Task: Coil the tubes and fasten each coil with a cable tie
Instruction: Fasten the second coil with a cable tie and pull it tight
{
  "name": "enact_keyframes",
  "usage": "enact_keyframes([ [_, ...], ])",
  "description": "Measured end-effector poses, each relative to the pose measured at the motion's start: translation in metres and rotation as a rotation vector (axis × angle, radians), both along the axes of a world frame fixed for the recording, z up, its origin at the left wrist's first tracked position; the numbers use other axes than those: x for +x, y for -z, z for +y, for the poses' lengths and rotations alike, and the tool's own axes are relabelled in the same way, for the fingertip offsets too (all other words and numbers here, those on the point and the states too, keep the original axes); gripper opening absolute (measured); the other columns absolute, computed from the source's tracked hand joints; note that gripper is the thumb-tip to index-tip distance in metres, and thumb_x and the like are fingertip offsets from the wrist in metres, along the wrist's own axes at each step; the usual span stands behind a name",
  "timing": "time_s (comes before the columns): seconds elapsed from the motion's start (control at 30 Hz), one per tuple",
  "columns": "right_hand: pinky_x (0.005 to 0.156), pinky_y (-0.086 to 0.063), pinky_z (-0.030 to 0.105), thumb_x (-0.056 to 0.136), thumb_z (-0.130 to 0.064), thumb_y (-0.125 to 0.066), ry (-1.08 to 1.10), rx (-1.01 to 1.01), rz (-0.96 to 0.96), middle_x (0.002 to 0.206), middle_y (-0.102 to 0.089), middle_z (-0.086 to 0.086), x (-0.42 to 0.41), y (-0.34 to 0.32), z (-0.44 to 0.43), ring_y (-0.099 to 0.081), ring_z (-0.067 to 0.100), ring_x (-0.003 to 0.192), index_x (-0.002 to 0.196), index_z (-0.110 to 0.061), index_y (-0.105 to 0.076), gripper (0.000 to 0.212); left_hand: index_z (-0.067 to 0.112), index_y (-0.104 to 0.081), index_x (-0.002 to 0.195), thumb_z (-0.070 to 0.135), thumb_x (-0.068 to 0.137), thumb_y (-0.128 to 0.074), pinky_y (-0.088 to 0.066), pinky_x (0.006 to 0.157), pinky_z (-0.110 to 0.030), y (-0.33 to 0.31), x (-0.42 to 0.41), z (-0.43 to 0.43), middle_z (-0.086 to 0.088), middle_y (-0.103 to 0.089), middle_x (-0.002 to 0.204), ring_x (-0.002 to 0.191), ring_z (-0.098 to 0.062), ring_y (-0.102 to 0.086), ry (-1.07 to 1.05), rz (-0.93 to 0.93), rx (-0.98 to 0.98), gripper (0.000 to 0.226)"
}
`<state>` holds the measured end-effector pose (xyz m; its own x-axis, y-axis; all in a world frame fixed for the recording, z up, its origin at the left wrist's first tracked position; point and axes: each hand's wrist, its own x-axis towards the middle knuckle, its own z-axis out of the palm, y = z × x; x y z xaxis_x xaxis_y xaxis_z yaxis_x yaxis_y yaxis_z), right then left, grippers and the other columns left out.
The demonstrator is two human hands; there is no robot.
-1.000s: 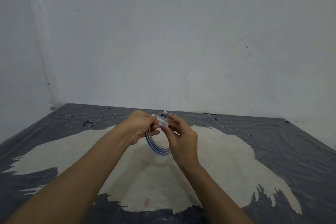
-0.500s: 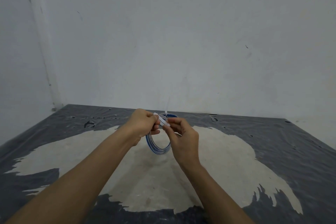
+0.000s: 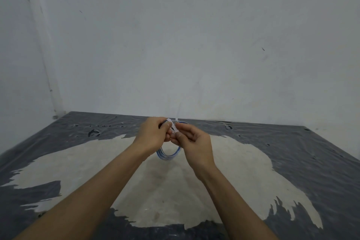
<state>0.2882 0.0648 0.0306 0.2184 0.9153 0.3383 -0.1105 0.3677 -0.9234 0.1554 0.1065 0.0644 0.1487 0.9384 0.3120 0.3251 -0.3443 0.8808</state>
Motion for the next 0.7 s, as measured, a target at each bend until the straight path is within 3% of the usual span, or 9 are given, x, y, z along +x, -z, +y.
enact_keyframes([
  [0.17, 0.079, -0.061, 0.029, 0.091, 0.003, -0.067, -0.094, -0.215, 0.286, 0.106, -0.072, 0.025, 0.000, -0.004, -0.004, -0.076, 0.029, 0.091, 0.111, 0.003, -0.060, 0.021, 0.014, -0.065, 0.077, 0.018, 0.099, -0.050, -0.054, 0.065, -0.024, 0.003, 0.000, -0.002, 0.002, -0.065, 0.066, 0.060, -0.010, -0.064, -0.046, 0.101, 0.151, 0.027],
  [0.33, 0.063, -0.058, 0.023, 0.092, -0.014, -0.071, -0.202, -0.358, 0.292, 0.078, -0.069, 0.011, 0.007, -0.007, -0.004, -0.069, 0.015, 0.064, 0.094, 0.002, -0.068, 0.016, 0.014, -0.071, 0.097, 0.021, 0.100, -0.051, -0.059, 0.073, -0.029, 0.000, 0.001, -0.004, 0.001, -0.068, 0.074, 0.061, -0.009, -0.063, -0.013, 0.075, 0.148, 0.022],
  [0.43, 0.062, -0.058, 0.023, 0.091, -0.006, -0.069, -0.229, -0.360, 0.365, 0.072, -0.068, 0.008, 0.009, -0.005, -0.005, -0.066, 0.014, 0.062, 0.097, 0.001, -0.070, 0.009, 0.010, -0.071, 0.100, 0.020, 0.100, -0.050, -0.060, 0.074, -0.029, -0.005, 0.001, -0.005, 0.000, -0.068, 0.075, 0.059, -0.007, -0.061, 0.003, 0.091, 0.163, 0.023],
  [0.6, 0.052, -0.052, 0.021, 0.089, 0.002, -0.065, -0.235, -0.409, 0.373, 0.069, -0.066, 0.008, 0.013, -0.007, -0.006, -0.060, 0.012, 0.054, 0.103, -0.001, -0.070, 0.015, 0.006, -0.068, 0.103, 0.017, 0.101, -0.047, -0.060, 0.075, -0.031, -0.006, 0.000, -0.005, -0.001, -0.068, 0.077, 0.061, -0.007, -0.061, 0.087, 0.198, 0.167, 0.024],
  [0.7, 0.047, -0.048, 0.019, 0.089, 0.003, -0.062, -0.218, -0.444, 0.400, 0.068, -0.062, 0.007, 0.014, -0.010, -0.004, -0.055, 0.010, 0.050, 0.105, 0.000, -0.070, 0.019, 0.008, -0.064, 0.117, 0.018, 0.101, -0.046, -0.057, 0.072, -0.029, -0.004, -0.002, -0.007, -0.002, -0.068, 0.081, 0.068, -0.012, -0.064, 0.068, 0.294, 0.235, 0.026],
])
